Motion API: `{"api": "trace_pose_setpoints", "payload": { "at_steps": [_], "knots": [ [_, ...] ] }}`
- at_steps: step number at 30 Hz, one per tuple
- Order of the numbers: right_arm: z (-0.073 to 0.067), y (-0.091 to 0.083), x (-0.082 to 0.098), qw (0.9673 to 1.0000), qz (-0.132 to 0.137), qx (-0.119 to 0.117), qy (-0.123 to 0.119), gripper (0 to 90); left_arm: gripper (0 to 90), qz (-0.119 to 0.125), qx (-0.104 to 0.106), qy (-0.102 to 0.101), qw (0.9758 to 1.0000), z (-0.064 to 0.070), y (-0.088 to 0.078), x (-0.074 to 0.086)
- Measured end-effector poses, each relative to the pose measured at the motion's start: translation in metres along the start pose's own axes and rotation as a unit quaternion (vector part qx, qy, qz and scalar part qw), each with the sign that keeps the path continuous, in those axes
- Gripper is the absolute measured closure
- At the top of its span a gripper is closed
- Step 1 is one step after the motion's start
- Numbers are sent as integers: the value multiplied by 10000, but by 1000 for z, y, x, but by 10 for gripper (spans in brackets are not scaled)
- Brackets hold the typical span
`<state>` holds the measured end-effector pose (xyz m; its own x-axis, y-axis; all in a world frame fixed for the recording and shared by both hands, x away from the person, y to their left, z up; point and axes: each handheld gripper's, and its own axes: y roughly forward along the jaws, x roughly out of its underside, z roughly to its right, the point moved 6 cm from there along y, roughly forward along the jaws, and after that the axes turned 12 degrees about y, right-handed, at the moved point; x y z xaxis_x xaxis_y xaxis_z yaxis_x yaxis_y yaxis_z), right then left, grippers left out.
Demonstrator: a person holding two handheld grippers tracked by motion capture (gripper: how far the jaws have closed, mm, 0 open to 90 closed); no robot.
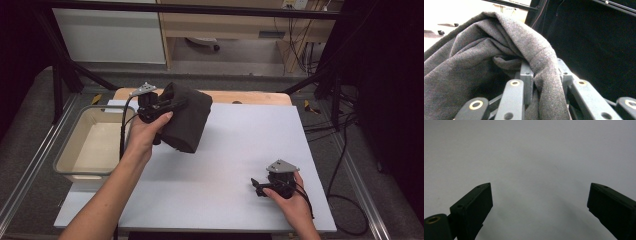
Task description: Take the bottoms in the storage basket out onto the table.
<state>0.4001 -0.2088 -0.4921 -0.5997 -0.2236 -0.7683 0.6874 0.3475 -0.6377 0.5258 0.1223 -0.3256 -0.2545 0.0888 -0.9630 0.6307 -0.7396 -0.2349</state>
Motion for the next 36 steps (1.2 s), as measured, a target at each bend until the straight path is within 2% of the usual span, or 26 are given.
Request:
{"api": "trace_pose_setpoints", "payload": {
  "at_steps": [13, 24, 36],
  "knots": [
    [-1, 0, 0, 10000, -7, 8, -66, 73, 726, 30, 98, -63, 9999, 17, 12, 10],
    [-1, -1, 0, 10000, 0, 24, -82, 72, 725, 27, 124, -152, 9998, 26, 24, 21],
    [-1, -1, 0, 10000, 7, 23, -95, 72, 725, 36, 118, -129, 9998, 34, 30, 30]
  ]
}}
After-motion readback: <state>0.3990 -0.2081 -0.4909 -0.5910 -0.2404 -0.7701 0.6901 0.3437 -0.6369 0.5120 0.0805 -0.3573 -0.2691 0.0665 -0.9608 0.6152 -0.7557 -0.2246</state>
